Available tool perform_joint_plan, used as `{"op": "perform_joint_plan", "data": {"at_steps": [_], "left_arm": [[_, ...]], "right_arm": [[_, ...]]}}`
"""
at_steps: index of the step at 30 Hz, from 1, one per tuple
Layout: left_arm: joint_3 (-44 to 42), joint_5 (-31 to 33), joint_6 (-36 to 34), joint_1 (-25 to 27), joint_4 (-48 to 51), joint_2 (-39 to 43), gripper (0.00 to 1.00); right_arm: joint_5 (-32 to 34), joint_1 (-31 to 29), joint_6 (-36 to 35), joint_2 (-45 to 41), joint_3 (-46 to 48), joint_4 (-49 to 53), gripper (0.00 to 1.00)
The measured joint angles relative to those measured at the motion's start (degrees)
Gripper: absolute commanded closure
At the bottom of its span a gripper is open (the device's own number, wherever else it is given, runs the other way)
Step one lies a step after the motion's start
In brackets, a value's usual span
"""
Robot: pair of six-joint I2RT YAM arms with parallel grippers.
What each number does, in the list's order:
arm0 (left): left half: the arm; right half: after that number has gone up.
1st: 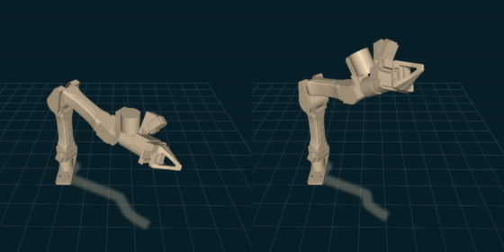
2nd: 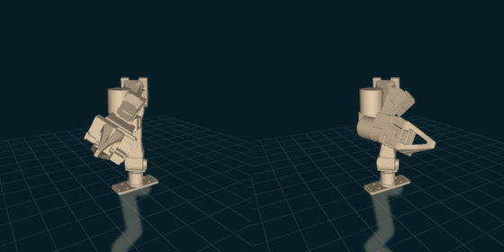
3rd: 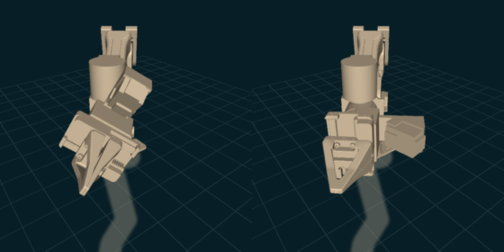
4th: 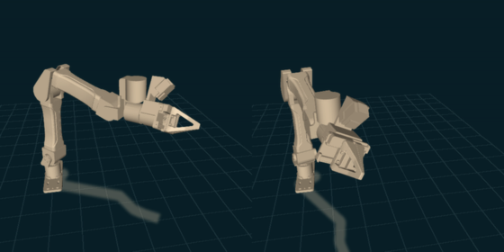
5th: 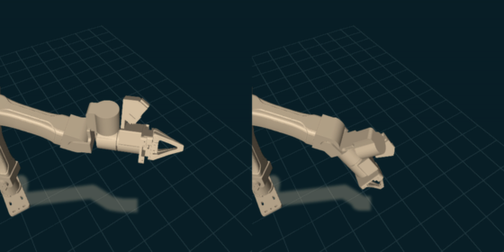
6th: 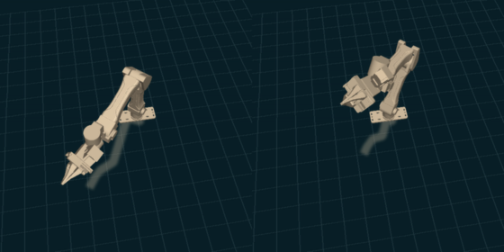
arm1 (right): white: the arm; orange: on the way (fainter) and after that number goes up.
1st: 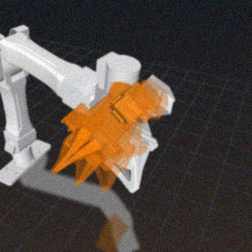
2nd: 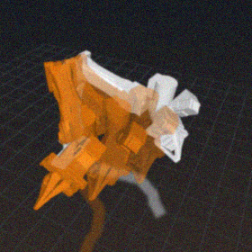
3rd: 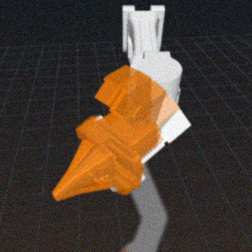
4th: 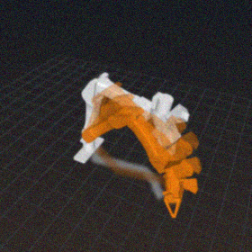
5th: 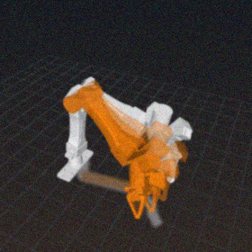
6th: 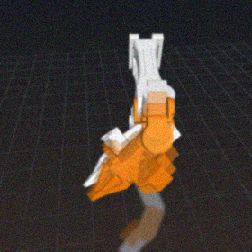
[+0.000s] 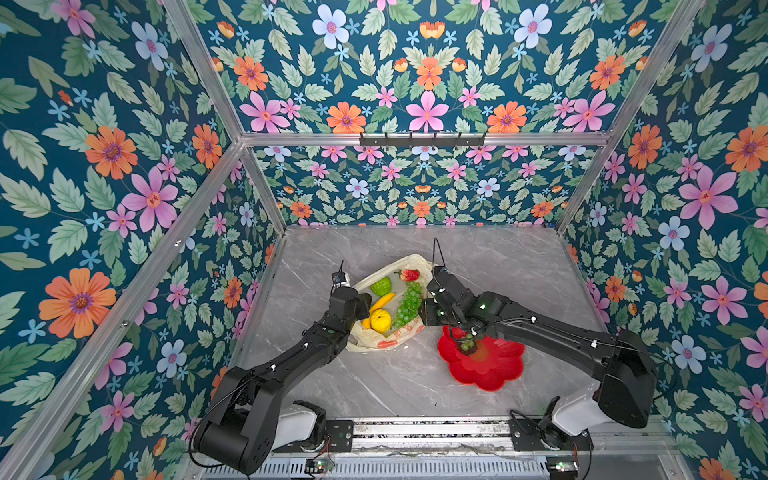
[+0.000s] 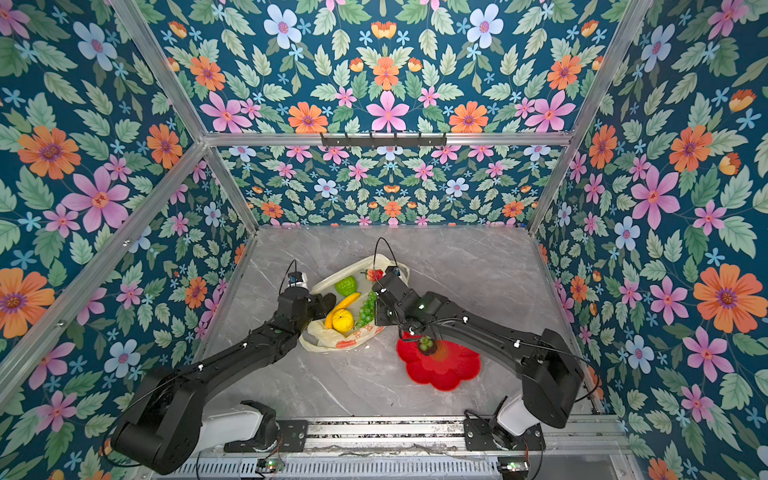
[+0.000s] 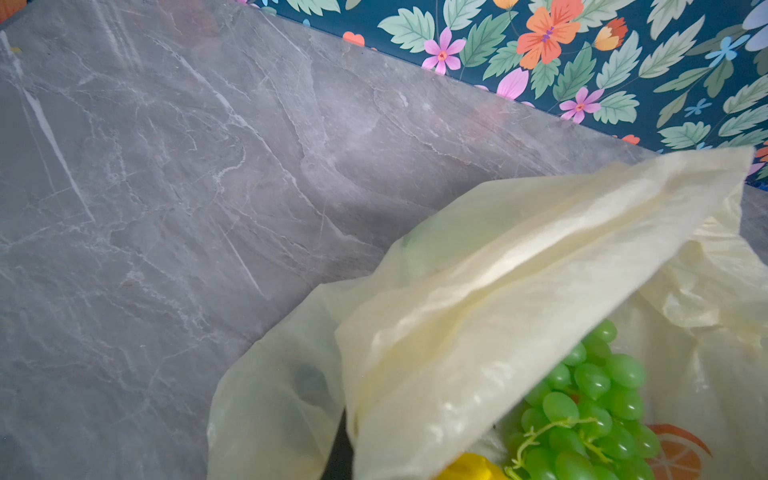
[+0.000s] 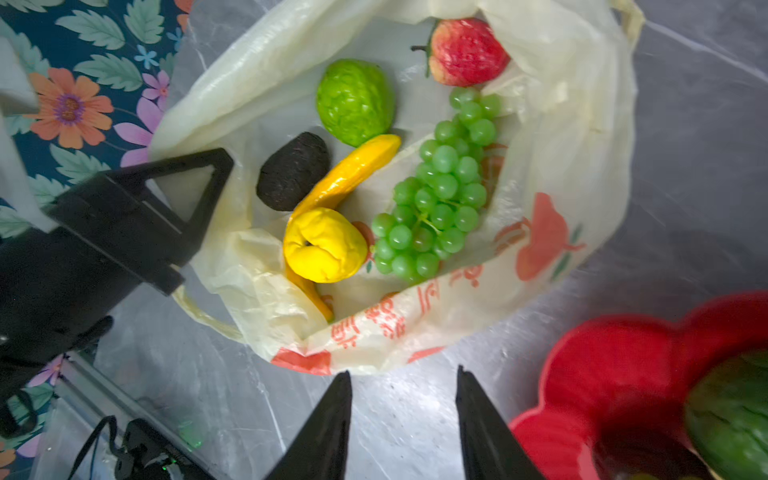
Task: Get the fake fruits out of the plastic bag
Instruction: 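Move the right gripper back over the bag above the yellow lumpy fruit, then lower the right gripper and grasp the yellow lumpy fruit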
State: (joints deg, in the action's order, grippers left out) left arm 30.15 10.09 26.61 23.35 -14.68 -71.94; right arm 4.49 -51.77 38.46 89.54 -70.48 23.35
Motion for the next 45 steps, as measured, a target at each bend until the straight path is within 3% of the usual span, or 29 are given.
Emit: {"op": "perform_joint_plan", "data": {"at_steps": [12, 23, 31, 45], "left_arm": [[-1.27, 0.44, 1.16, -0.31, -0.61, 1.29, 1.00], [-2.25, 0.37, 1.90, -0.87, -1.36, 2.32, 1.00], [-2.38, 0.57, 1.90, -0.92, -1.38, 2.80, 1.00], [-2.14, 0.57, 1.88, -0.92, -1.40, 1.57, 1.00]], "right_arm": [[-8.04, -3.45, -3.48, 19.15, -15.52, -2.56, 0.55], [-11.80, -3.34, -4.37, 26.69, -22.40, -2.49, 0.52], [-11.45, -3.37, -4.70, 31.12, -25.81, -1.01, 0.50], [-2.47, -3.45, -7.50, 30.77, -25.16, 3.04, 0.39]]}}
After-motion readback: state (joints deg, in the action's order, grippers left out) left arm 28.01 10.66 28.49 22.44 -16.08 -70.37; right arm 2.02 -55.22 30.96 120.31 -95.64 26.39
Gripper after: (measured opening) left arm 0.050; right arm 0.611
